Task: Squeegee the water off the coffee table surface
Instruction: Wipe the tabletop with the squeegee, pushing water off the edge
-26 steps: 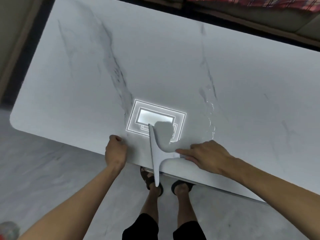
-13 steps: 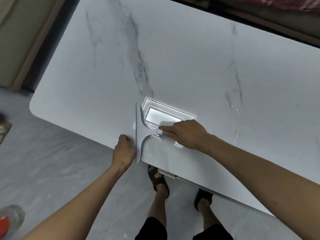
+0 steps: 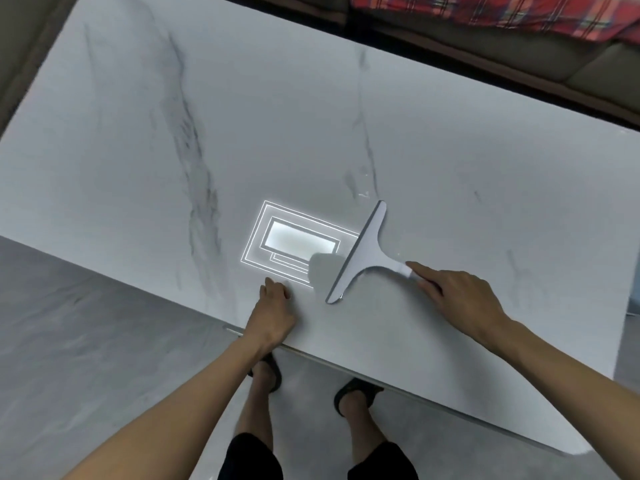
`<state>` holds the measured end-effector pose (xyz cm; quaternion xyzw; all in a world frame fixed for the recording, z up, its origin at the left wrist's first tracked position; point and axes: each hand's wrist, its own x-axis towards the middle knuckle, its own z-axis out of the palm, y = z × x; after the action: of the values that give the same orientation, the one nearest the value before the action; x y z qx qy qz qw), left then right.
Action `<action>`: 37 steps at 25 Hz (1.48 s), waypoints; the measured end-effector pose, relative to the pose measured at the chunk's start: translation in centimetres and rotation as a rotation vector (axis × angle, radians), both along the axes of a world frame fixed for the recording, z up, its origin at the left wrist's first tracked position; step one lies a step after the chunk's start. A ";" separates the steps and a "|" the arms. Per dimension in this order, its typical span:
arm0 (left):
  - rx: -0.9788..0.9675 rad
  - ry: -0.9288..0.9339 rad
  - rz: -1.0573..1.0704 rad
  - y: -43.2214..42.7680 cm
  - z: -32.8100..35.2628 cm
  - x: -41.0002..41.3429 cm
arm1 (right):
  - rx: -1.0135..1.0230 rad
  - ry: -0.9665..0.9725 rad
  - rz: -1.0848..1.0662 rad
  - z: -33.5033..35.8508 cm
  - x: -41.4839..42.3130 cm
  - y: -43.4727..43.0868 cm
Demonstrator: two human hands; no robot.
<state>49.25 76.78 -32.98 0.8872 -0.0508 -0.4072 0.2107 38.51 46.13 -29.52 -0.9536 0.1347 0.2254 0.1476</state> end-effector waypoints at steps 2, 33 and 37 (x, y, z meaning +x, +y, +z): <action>0.008 0.000 -0.023 -1.6 -0.3 -1.9 | 0.003 0.011 -0.010 0.3 -2.1 -1.8; 0.091 0.030 0.067 -0.9 0.1 -6.7 | 0.026 0.098 0.237 1.4 -8.9 -4.1; 0.056 0.061 0.072 -2.9 1.8 -5.3 | 0.005 0.143 0.128 4.3 -10.1 -7.6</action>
<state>43.95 73.89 -31.21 0.8812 -0.0013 -0.4276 0.2019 28.46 38.49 -25.24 -0.9413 0.0832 0.3021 0.1256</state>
